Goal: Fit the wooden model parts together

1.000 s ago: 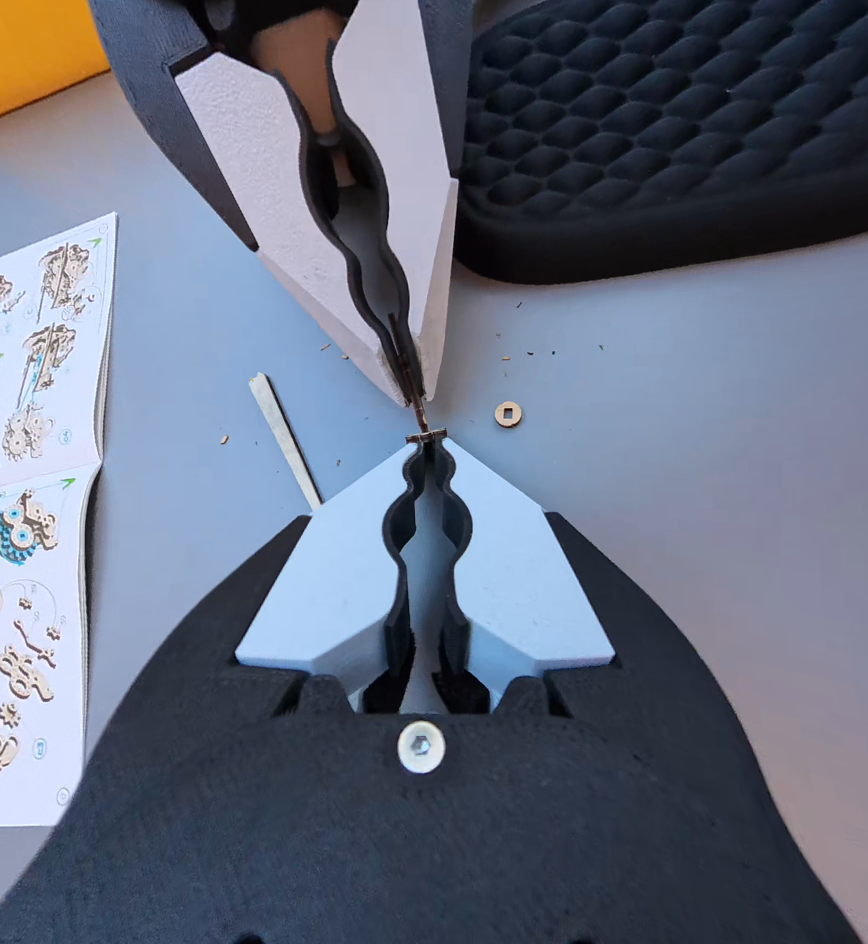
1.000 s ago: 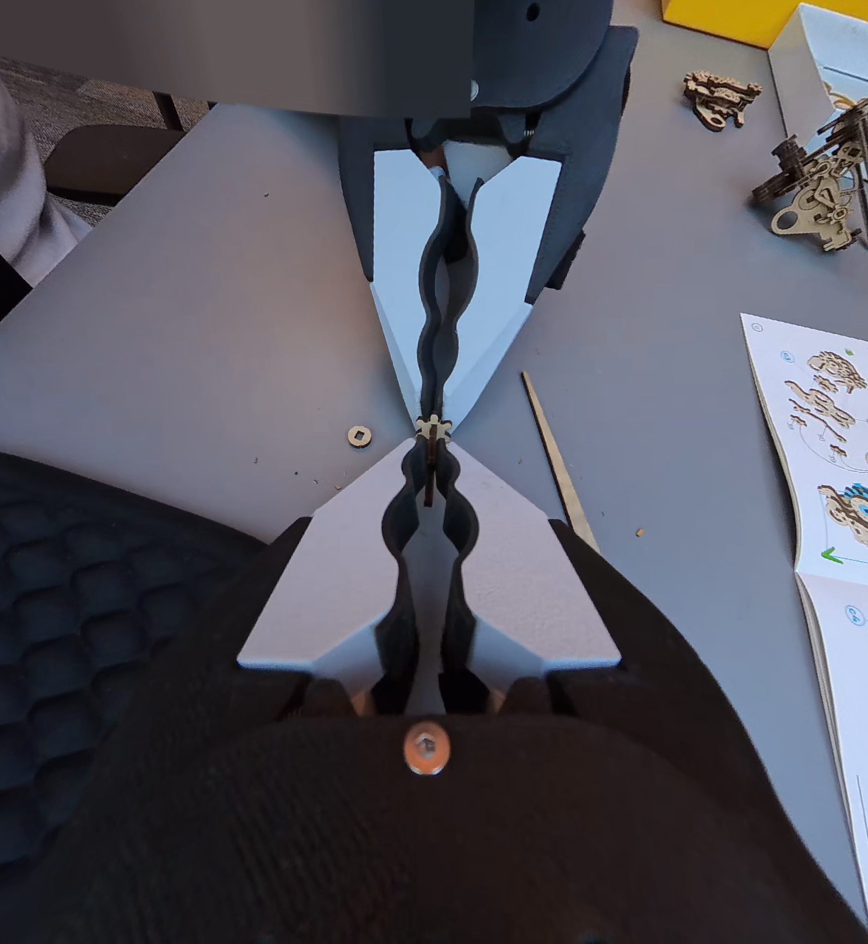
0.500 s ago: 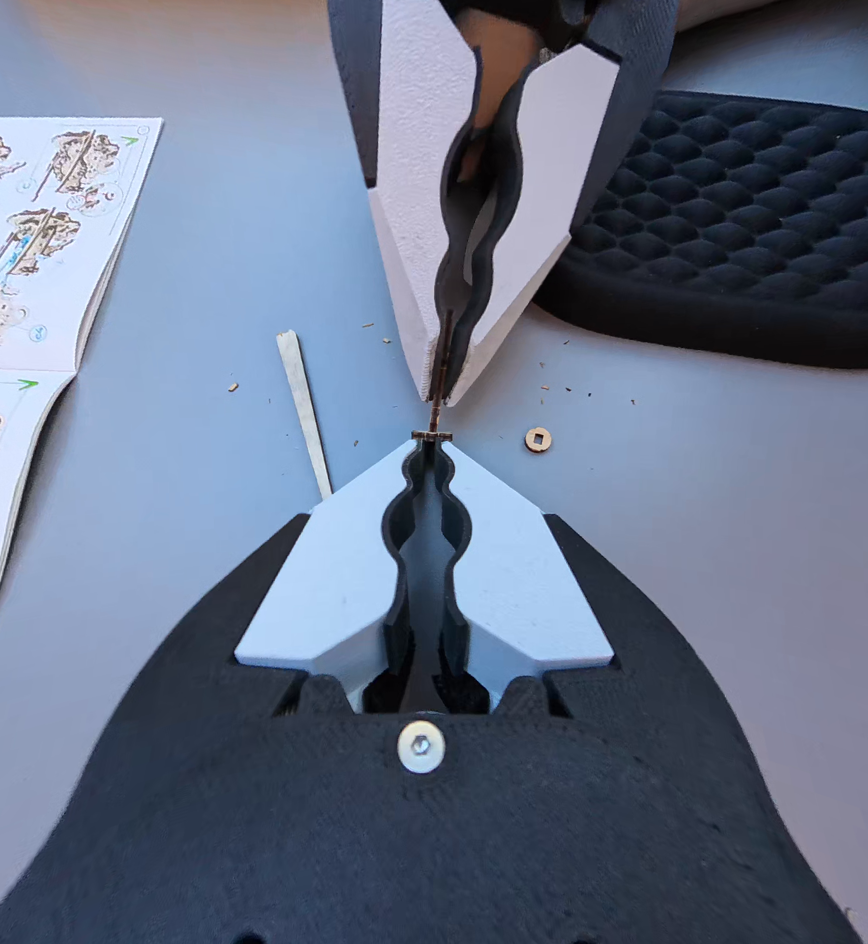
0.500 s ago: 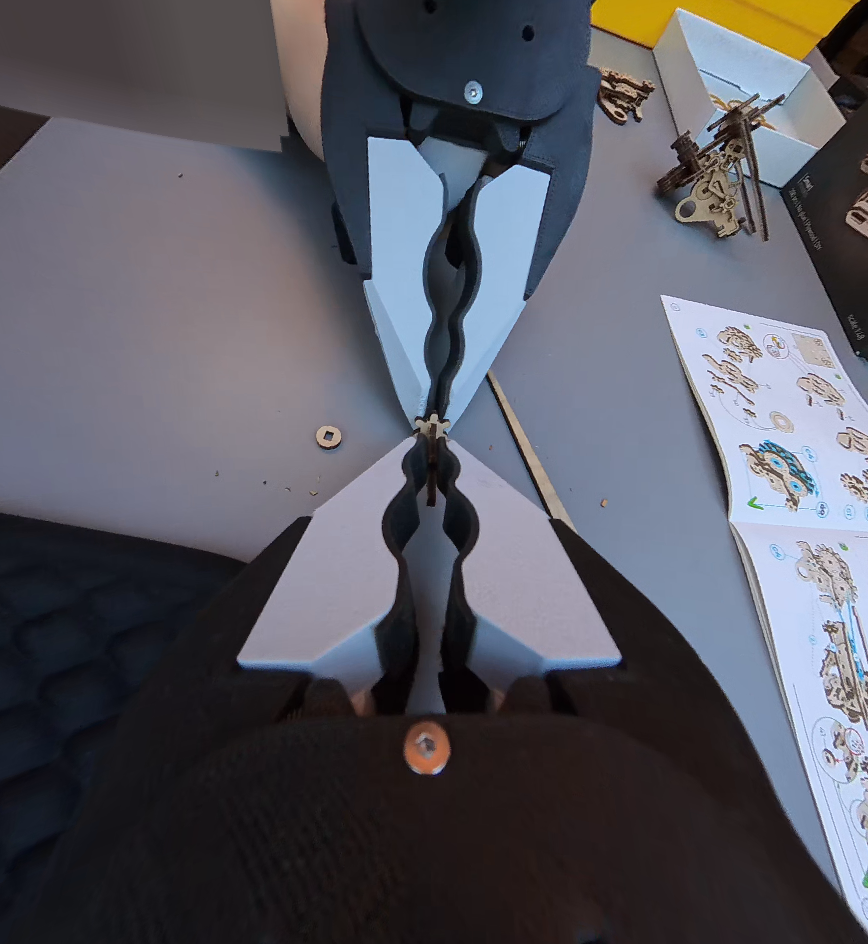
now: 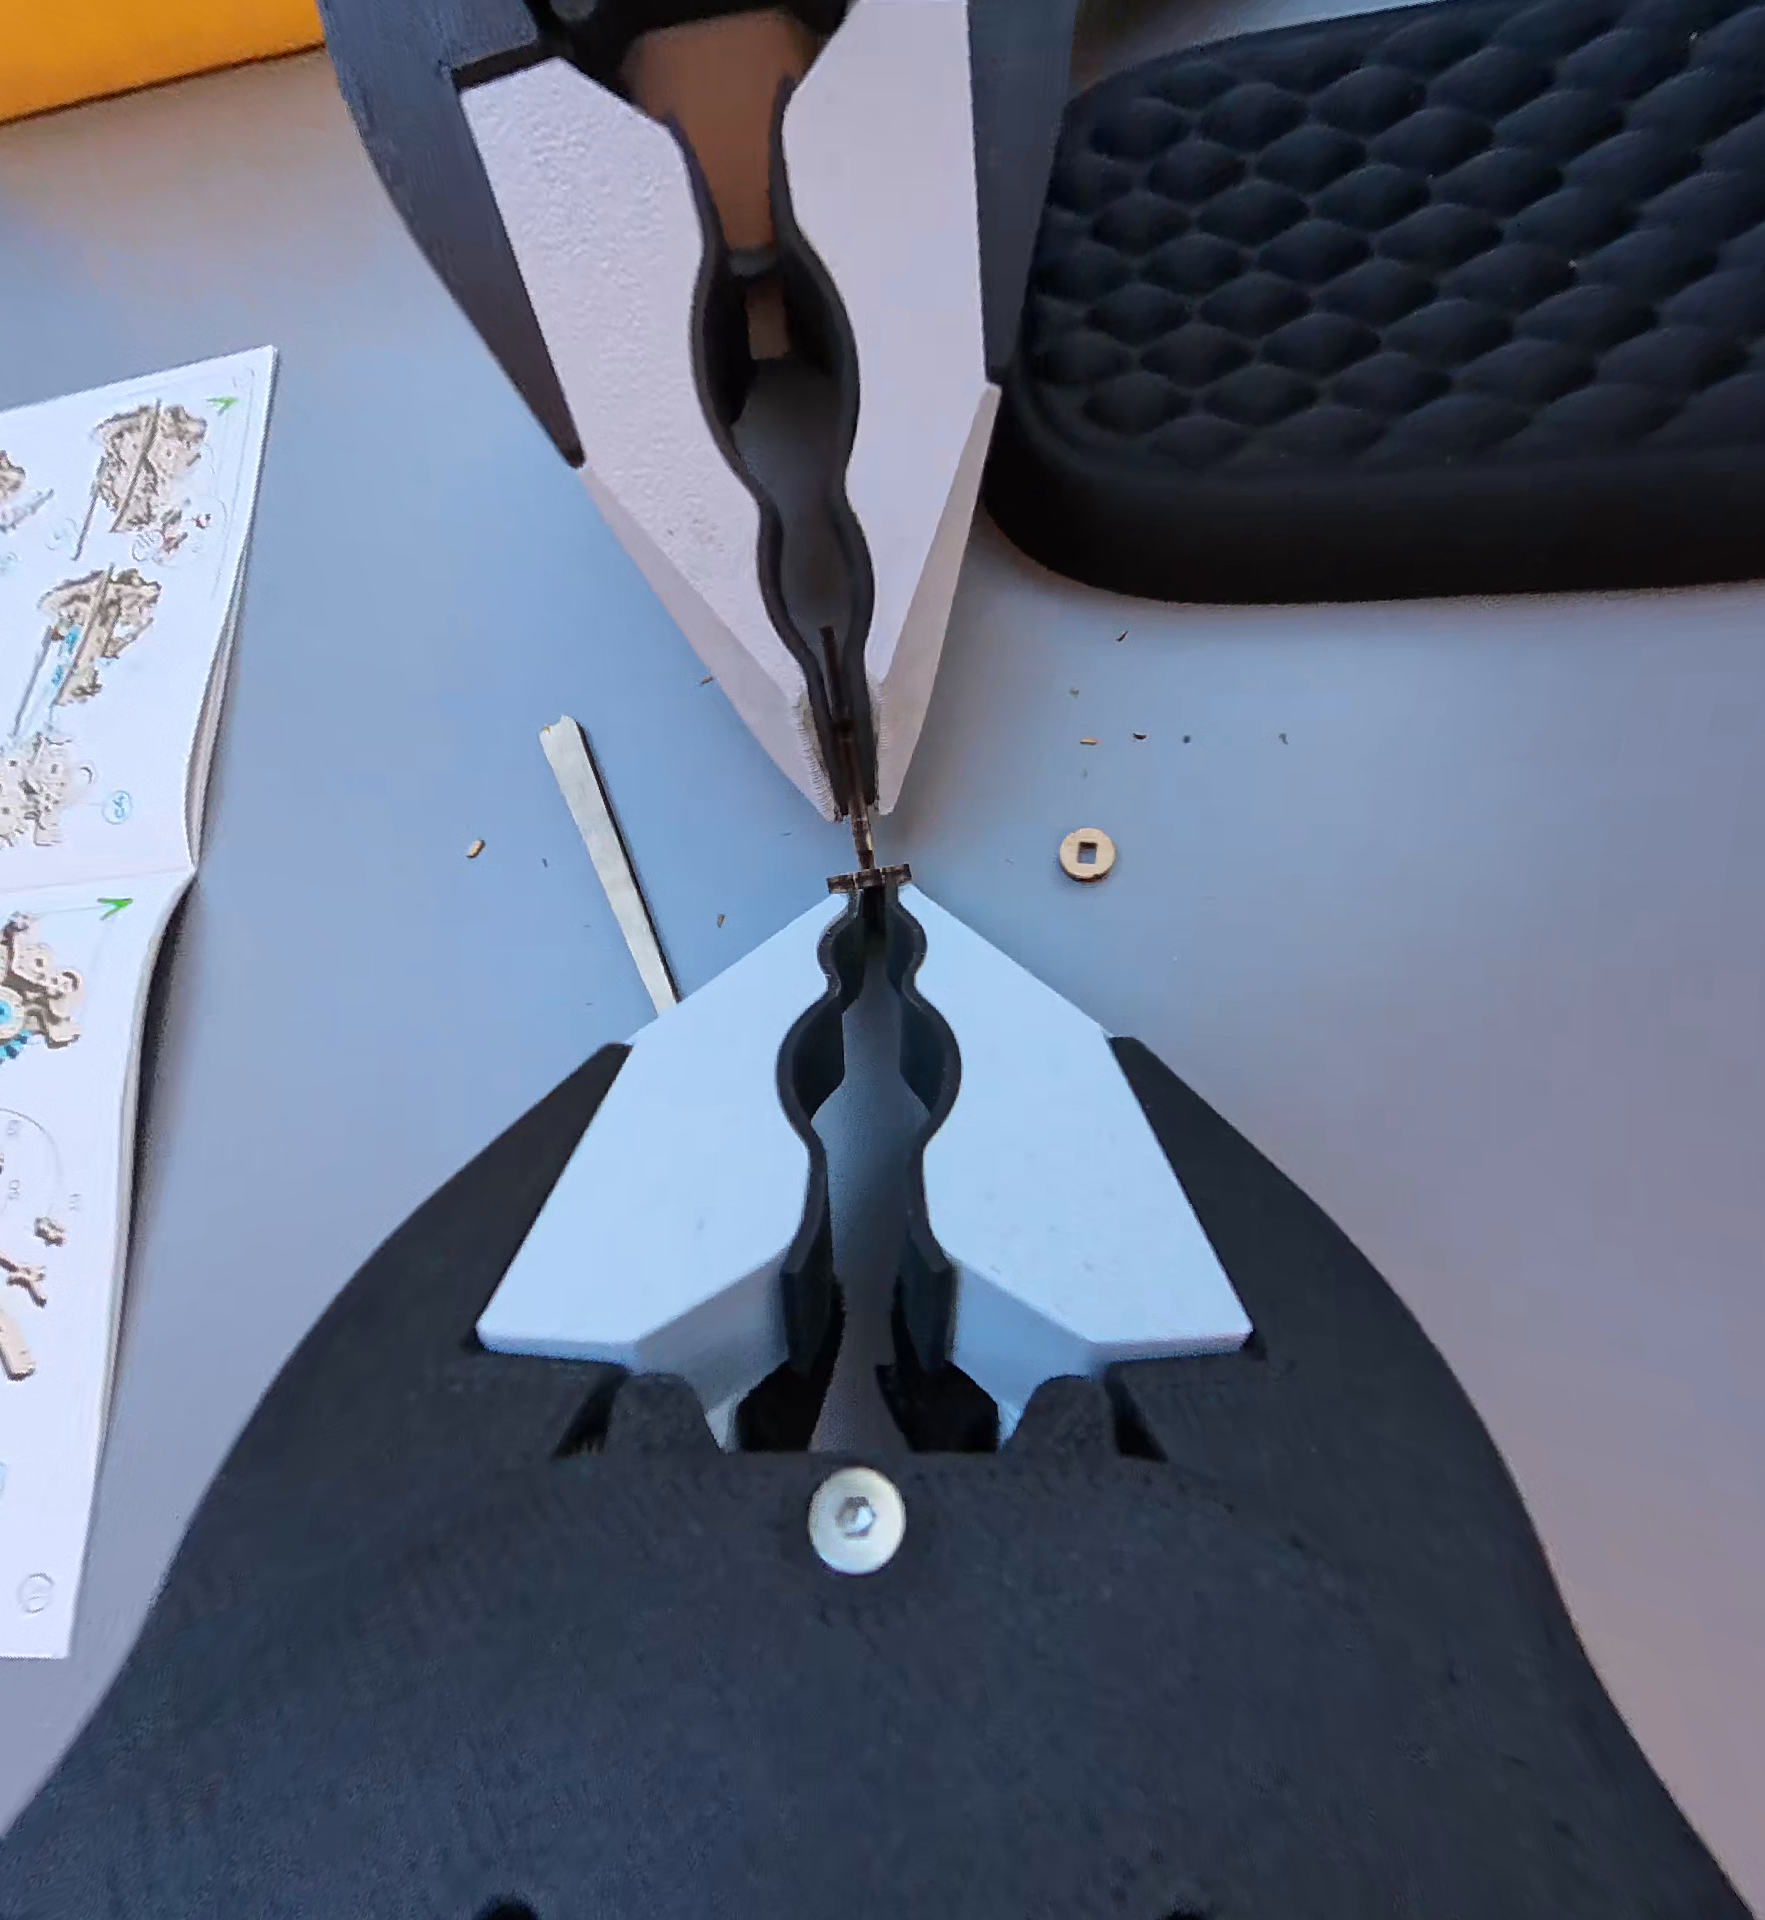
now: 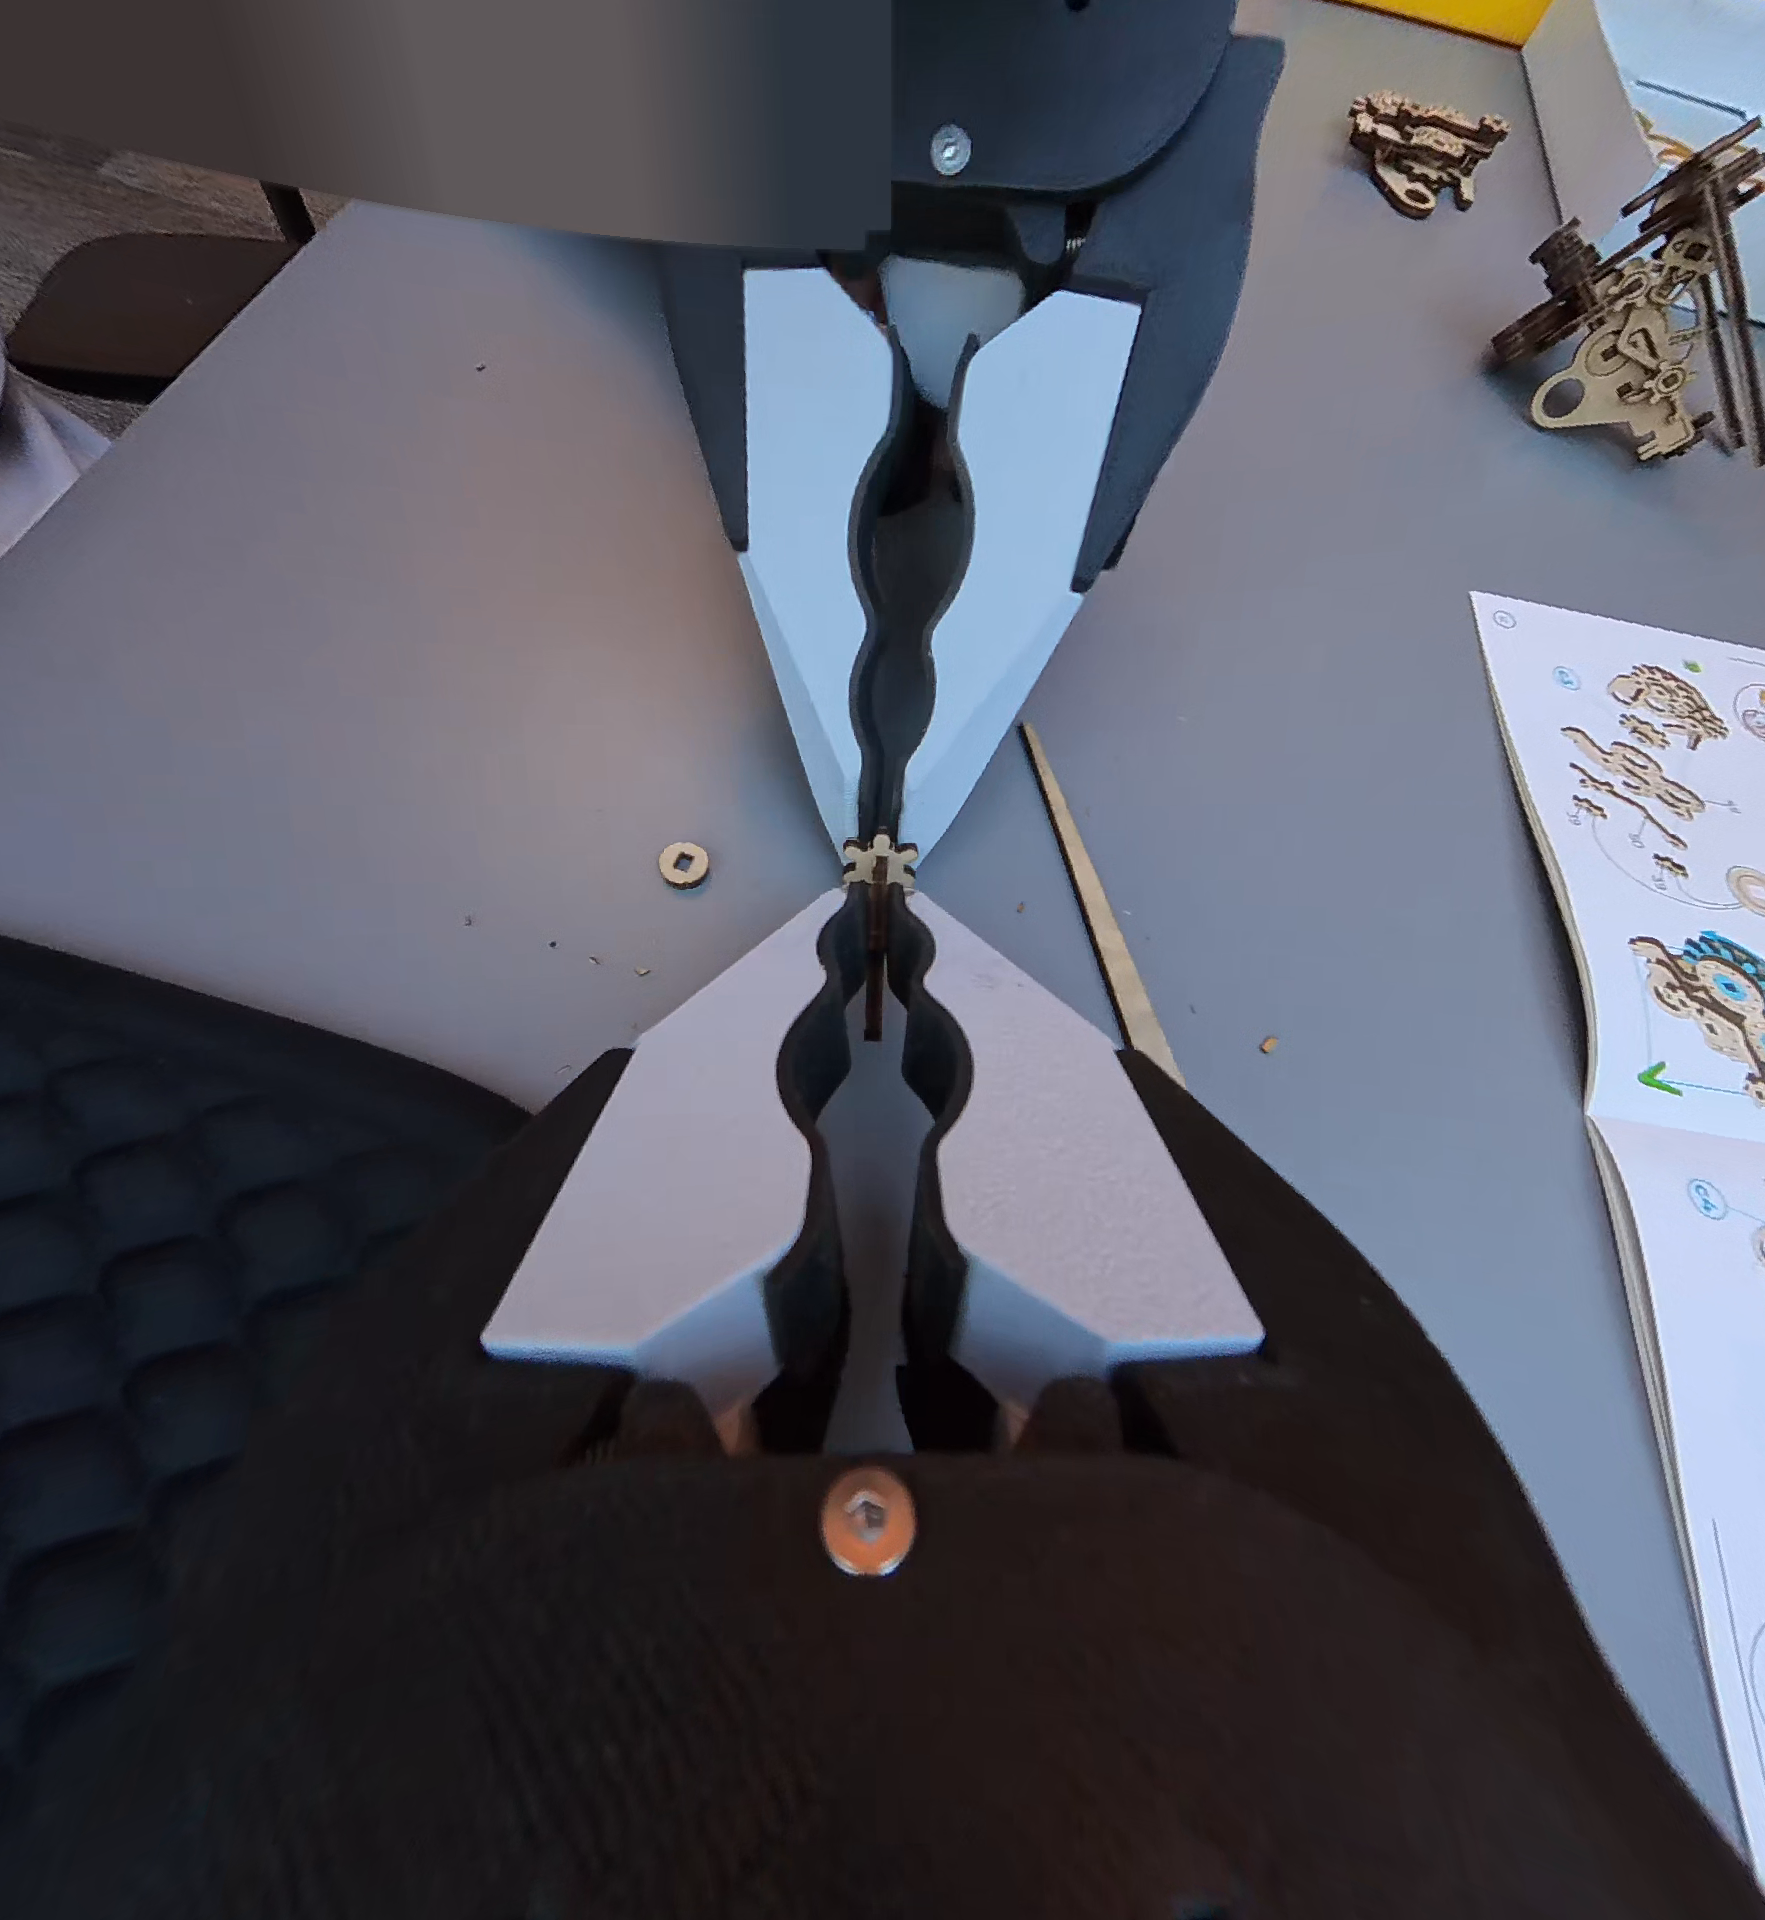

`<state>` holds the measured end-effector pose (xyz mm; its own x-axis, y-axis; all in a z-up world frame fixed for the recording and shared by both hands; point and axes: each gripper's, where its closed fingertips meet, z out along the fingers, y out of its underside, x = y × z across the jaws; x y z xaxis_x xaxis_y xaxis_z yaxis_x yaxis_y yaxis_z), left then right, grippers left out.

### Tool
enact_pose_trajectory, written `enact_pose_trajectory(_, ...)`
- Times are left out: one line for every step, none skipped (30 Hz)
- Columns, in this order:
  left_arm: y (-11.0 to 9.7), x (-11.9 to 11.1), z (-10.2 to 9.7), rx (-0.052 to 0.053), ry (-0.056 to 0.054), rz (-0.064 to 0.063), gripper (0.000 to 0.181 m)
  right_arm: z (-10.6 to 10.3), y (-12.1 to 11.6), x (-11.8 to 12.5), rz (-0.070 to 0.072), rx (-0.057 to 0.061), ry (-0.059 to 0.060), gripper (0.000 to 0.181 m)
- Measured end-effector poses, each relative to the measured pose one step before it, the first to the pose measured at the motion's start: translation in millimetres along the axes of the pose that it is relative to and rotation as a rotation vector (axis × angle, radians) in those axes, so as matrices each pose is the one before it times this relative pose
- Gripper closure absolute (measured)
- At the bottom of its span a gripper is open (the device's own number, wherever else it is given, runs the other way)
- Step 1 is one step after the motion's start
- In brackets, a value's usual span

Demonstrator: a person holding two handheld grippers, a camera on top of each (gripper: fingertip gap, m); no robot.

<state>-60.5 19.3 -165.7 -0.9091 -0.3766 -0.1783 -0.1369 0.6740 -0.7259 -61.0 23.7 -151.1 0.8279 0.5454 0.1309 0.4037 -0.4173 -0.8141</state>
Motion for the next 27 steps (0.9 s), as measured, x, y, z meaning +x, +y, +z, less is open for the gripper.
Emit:
enact_pose_trajectory(0.24,-0.21,0.01,0.0058,0.0132,-0.0319,0.181,0.1,0.61,-0.05,-0.0043,-0.0043,0.0013,0.181)
enact_pose_trajectory(0.05,-0.14,-0.15,0.0081,0.0077,-0.0245,0.181,0.11,0.58,0.05,-0.0119,-0.0033,0.0049,0.18)
enact_pose_trajectory(-0.09,-0.08,-0.01,0.0066,0.0004,-0.0111,0.181,0.04,0.13,-0.09,-0.0061,-0.0007,0.0022,0.18)
enact_pose_trajectory(0.01,0.06,0.0,0.0039,-0.0049,0.0082,0.181,-0.14,-0.06,-0.06,-0.0007,0.0016,-0.0002,0.18)
enact_pose_trajectory(-0.24,0.04,0.12,0.0015,-0.006,0.0112,0.181,-0.03,-0.05,-0.11,0.0008,0.0013,-0.0022,0.18)
enact_pose_trajectory(-0.19,0.11,0.06,0.0001,-0.0059,0.0064,0.181,-0.16,-0.05,-0.06,0.0035,0.0019,-0.0039,0.181)
enact_pose_trajectory(-0.44,-0.04,0.21,0.004,-0.0051,0.0054,0.181,0.02,-0.18,-0.03,0.0036,0.0031,-0.0029,0.181)
enact_pose_trajectory(-0.2,0.09,0.08,0.0052,-0.0024,0.002,0.181,0.12,0.06,-0.03,-0.0017,-0.0008,0.0008,0.18)
enact_pose_trajectory(-0.13,0.03,-0.04,0.0004,-0.0004,-0.0015,0.181,0.1,0.17,-0.1,-0.0049,-0.0016,0.0029,0.18)
enact_pose_trajectory(-0.39,-0.02,0.16,0.0001,-0.0003,-0.0017,0.181,-0.12,-0.08,-0.14,-0.0042,0.0002,0.0023,0.181)
enact_pose_trajectory(-0.35,0.07,0.18,0.0004,-0.0032,0.0037,0.181,-0.04,0.06,-0.25,-0.0028,-0.0006,0.002,0.181)
enact_pose_trajectory(-0.52,0.12,0.16,0.0006,-0.0064,0.008,0.181,-0.02,0.02,-0.2,-0.0042,-0.0002,0.0017,0.181)
enact_pose_trajectory(-0.52,0.06,0.37,0.0,-0.0086,0.0111,0.181,-0.21,-0.09,-0.14,-0.0007,0.0009,-0.0003,0.181)
enact_pose_trajectory(-0.56,0.04,0.39,-0.0004,-0.0066,0.0015,0.181,0.07,-0.03,-0.06,0.0009,-0.0001,-0.0004,0.181)
enact_pose_trajectory(-0.41,-0.01,0.24,-0.0003,-0.0012,-0.0043,0.181,0.26,-0.03,-0.13,-0.0016,-0.0013,0.0015,0.181)
enact_pose_trajectory(-0.26,0.03,0.2,-0.0015,0.0009,-0.002,0.181,0.45,-0.18,-0.04,-0.006,-0.0016,0.0055,0.181)
enact_pose_trajectory(-0.13,-0.03,0.1,-0.0026,-0.001,-0.0017,0.181,0.56,0.01,-0.14,-0.0086,-0.0032,0.0071,0.181)
enact_pose_trajectory(-0.18,0.09,0.17,-0.0027,-0.0027,0.0002,0.181,0.36,0.3,-0.34,-0.0058,-0.0038,0.0032,0.181)
enact_pose_trajectory(0.09,0.21,0.22,-0.0063,-0.0033,0.0033,0.181,0.09,0.12,-0.06,0.0018,-0.0014,-0.0013,0.181)
enact_pose_trajectory(0.25,-0.04,0.03,-0.012,-0.0046,0.0056,0.181,0.15,0.31,0.05,-0.0018,-0.0027,0.0017,0.181)
enact_pose_trajectory(0.11,0.01,0.09,-0.0131,-0.0059,0.0024,0.181,0.13,0.18,-0.11,-0.0093,-0.0023,0.0071,0.181)
enact_pose_trajectory(0.3,0.02,-0.07,-0.008,-0.005,0.0015,0.181,0.0,0.13,-0.04,-0.0054,-0.0024,0.0062,0.181)
enact_pose_trajectory(0.37,0.06,-0.02,-0.0007,-0.0024,0.0003,0.181,0.18,0.01,0.15,0.0046,-0.0021,0.0082,0.181)
enact_pose_trajectory(0.34,-0.21,-0.05,0.006,0.0006,-0.0199,0.181,0.03,0.29,0.27,-0.0072,-0.004,0.019,0.181)
enact_pose_trajectory(0.0,-0.12,-0.08,0.0116,0.0043,-0.038,0.181,-0.02,0.23,-0.06,-0.0149,-0.0049,0.0242,0.181)
enact_pose_trajectory(0.01,-0.04,0.02,0.0129,0.0069,-0.0322,0.181,0.04,0.2,-0.01,-0.0034,-0.0054,0.02,0.181)
enact_pose_trajectory(0.07,-0.04,0.03,0.0028,0.006,-0.0149,0.181,-0.12,0.37,-0.12,0.0038,-0.0052,0.0102,0.181)
